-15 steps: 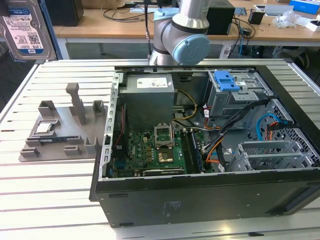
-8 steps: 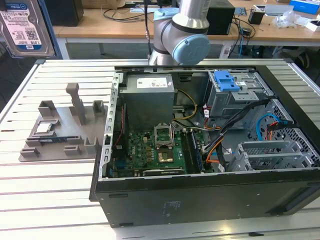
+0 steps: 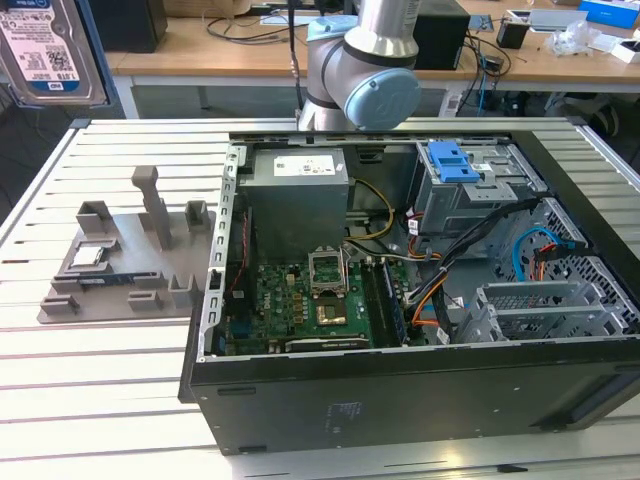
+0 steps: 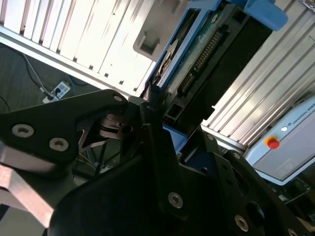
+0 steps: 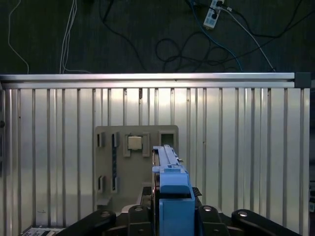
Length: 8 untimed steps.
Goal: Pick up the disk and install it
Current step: 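Pick up the disk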
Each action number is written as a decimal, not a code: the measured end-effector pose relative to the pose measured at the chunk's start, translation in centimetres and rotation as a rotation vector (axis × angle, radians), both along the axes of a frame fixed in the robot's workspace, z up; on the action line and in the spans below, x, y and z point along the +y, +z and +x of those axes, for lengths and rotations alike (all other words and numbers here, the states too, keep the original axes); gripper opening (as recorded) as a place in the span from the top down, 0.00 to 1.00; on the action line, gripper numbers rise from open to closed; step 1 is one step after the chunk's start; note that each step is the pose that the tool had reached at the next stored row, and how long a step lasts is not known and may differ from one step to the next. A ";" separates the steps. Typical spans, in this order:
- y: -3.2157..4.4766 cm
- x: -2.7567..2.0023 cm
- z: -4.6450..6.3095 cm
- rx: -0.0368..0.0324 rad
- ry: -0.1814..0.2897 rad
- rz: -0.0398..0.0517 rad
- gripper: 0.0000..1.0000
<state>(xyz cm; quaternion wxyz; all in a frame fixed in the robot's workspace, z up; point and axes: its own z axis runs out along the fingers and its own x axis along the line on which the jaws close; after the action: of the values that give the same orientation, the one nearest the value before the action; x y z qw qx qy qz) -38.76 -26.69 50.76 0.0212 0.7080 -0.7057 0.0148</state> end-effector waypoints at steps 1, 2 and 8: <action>0.13 0.00 0.0 -0.0001 0.000 0.0000 0.63; 0.25 0.00 0.0 0.0000 0.000 0.0000 0.63; 0.97 0.00 0.0 -0.0001 0.000 0.0001 0.63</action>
<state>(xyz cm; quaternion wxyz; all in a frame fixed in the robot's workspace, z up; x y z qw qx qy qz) -38.76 -26.69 51.73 0.0211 0.7080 -0.7057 0.0149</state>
